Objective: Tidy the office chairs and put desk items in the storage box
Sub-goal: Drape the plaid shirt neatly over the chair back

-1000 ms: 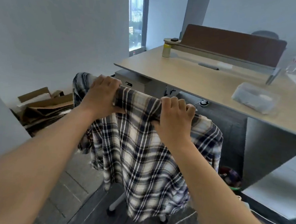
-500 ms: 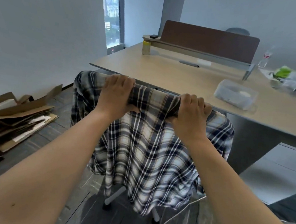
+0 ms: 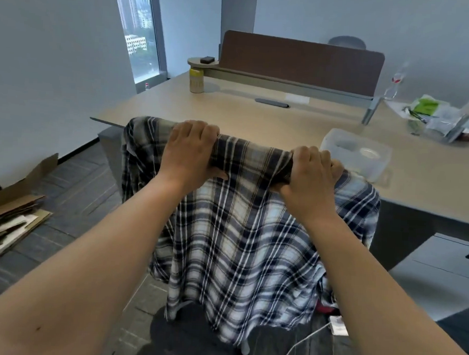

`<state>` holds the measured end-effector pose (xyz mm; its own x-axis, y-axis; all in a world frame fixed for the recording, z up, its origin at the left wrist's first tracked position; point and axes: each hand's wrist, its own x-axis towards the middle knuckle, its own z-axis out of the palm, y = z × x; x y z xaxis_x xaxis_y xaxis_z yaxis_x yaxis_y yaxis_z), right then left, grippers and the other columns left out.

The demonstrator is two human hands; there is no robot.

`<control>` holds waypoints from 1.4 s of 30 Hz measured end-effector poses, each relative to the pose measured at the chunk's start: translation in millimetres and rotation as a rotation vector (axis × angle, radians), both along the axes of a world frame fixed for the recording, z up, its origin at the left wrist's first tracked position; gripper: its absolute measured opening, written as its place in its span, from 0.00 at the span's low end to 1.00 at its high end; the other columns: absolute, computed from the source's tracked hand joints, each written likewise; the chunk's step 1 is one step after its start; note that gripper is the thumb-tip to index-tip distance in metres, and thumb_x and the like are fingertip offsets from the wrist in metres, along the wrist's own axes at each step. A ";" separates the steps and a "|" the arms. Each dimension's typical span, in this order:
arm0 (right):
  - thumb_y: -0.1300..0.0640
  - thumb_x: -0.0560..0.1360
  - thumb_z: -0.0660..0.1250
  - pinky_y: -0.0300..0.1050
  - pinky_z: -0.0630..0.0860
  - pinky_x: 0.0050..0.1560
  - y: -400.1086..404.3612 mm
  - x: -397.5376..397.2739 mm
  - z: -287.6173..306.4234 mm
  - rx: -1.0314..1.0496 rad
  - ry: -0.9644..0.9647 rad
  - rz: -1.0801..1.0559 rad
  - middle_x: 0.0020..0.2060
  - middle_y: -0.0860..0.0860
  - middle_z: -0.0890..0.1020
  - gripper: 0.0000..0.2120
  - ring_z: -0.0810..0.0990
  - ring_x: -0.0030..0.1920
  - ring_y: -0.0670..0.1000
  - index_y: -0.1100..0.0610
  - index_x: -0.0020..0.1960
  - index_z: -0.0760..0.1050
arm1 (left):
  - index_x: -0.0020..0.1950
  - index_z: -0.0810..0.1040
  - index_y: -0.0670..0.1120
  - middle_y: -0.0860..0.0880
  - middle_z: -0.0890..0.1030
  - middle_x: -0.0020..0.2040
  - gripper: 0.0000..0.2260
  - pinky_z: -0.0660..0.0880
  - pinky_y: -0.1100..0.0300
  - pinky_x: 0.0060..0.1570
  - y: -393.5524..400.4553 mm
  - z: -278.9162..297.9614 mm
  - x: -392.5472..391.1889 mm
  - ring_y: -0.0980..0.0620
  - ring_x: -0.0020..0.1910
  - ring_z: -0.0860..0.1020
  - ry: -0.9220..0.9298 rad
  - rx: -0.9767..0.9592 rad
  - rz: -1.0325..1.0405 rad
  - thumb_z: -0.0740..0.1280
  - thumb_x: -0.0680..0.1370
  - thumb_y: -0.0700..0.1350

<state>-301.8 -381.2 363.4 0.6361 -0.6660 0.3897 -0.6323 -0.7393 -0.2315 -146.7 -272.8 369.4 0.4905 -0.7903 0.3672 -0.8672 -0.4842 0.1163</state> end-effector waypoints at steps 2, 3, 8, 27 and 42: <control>0.65 0.69 0.64 0.51 0.54 0.58 -20.8 5.7 0.3 0.018 0.027 -0.018 0.46 0.53 0.61 0.17 0.65 0.55 0.57 0.61 0.56 0.64 | 0.64 0.65 0.40 0.39 0.69 0.64 0.32 0.57 0.48 0.70 -24.3 -1.9 5.1 0.40 0.66 0.64 0.000 0.006 -0.010 0.72 0.67 0.54; 0.65 0.70 0.64 0.52 0.56 0.60 -30.1 9.6 0.3 0.025 0.039 -0.027 0.47 0.54 0.62 0.17 0.64 0.55 0.57 0.62 0.57 0.64 | 0.64 0.65 0.40 0.39 0.69 0.64 0.33 0.57 0.48 0.69 -36.1 -2.7 7.8 0.40 0.65 0.64 -0.004 0.010 -0.016 0.72 0.67 0.54; 0.69 0.69 0.62 0.53 0.58 0.62 -73.6 27.5 -1.8 0.051 0.012 -0.048 0.46 0.53 0.59 0.17 0.55 0.47 0.52 0.61 0.56 0.64 | 0.64 0.64 0.40 0.39 0.69 0.64 0.32 0.57 0.49 0.69 -84.2 -0.8 24.0 0.41 0.65 0.65 -0.002 0.029 -0.032 0.71 0.68 0.55; 0.71 0.64 0.65 0.40 0.45 0.40 -170.6 61.1 -9.7 -0.014 -0.110 -0.044 0.43 0.53 0.61 0.16 0.57 0.45 0.53 0.66 0.51 0.68 | 0.56 0.71 0.35 0.33 0.75 0.53 0.34 0.68 0.42 0.55 -173.9 -8.1 71.0 0.34 0.53 0.72 -0.044 -0.101 -0.165 0.77 0.60 0.54; 0.61 0.76 0.61 0.53 0.57 0.72 -123.7 5.3 -11.8 0.130 -0.082 -0.197 0.71 0.59 0.61 0.25 0.56 0.72 0.58 0.60 0.71 0.58 | 0.60 0.74 0.37 0.35 0.76 0.62 0.20 0.65 0.42 0.65 -151.3 -21.3 3.6 0.35 0.64 0.72 -0.185 -0.080 -0.527 0.63 0.70 0.41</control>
